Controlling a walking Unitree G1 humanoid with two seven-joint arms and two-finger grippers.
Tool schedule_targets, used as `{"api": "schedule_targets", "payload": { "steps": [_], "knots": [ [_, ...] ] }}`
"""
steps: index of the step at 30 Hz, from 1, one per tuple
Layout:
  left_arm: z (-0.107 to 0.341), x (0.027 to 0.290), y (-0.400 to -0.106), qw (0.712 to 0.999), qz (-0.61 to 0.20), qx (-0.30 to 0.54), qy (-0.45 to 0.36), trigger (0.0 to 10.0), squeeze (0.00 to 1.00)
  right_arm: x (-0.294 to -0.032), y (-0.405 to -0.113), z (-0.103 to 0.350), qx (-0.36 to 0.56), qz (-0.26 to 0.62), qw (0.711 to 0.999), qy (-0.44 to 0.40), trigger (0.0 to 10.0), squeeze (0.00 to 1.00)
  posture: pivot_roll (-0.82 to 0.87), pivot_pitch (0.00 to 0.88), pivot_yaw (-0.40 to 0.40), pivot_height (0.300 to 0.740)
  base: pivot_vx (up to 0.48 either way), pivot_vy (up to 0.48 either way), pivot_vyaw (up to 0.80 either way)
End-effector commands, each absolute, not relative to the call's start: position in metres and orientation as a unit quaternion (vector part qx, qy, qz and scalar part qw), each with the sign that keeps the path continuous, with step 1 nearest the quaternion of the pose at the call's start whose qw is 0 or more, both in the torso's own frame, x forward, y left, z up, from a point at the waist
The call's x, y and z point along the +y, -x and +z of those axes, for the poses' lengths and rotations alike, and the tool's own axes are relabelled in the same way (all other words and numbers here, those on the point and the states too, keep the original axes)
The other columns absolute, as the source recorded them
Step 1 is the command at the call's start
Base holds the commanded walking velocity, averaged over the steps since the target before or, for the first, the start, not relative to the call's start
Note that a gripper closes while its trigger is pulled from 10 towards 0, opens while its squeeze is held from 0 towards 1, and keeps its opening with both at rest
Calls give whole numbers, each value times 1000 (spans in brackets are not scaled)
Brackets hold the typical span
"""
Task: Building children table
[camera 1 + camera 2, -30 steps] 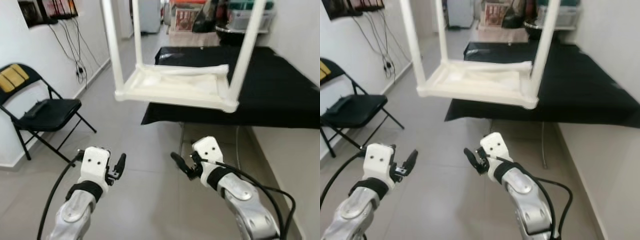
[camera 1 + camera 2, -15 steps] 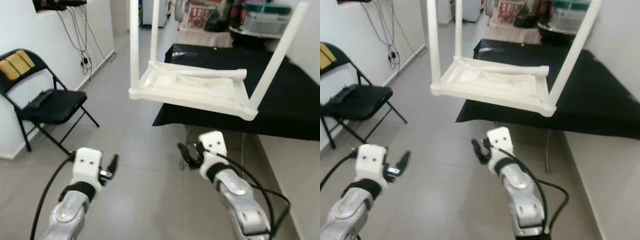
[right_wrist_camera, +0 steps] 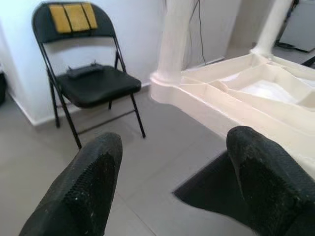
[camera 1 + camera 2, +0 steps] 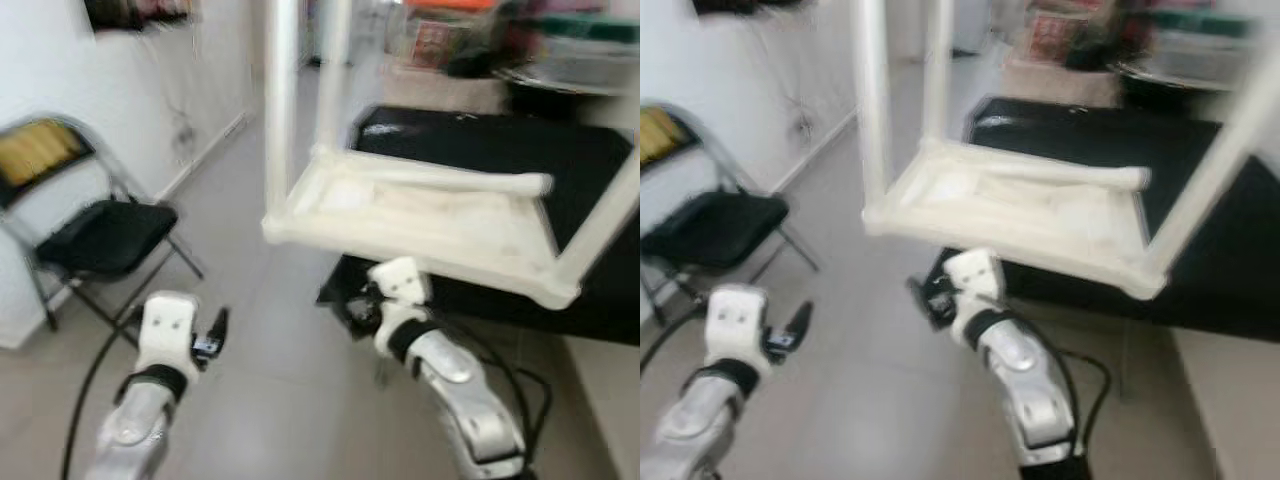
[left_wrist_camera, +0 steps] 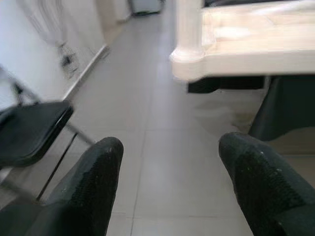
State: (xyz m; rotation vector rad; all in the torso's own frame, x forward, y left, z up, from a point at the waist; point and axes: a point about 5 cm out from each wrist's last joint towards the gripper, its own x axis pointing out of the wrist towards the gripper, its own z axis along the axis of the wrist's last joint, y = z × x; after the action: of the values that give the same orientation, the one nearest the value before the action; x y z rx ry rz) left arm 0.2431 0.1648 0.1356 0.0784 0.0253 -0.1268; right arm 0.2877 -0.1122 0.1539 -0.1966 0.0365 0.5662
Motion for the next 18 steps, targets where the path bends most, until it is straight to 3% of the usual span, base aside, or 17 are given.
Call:
{"api": "schedule_targets", "payload": {
  "steps": [1,11,16,18],
  "knots": [
    [138,160,-243,996,-75,5,-40,10000,0,-113,-288,158,10,295,950,105,10000,0,-15,32,-38,740,469,0,0],
    [138,155,-239,994,-94,9,-48,10000,0,-109,-305,167,63,413,882,218,10000,0,5,43,-55,740,428,0,0],
    [137,153,-236,993,-110,11,-50,10000,0,-114,-307,168,89,435,865,236,10000,0,8,47,-56,740,0,0,0],
    [136,148,-232,988,-141,14,-59,10000,0,-120,-306,170,128,476,833,250,10000,0,8,53,-59,740,0,0,0]
  ]
}}
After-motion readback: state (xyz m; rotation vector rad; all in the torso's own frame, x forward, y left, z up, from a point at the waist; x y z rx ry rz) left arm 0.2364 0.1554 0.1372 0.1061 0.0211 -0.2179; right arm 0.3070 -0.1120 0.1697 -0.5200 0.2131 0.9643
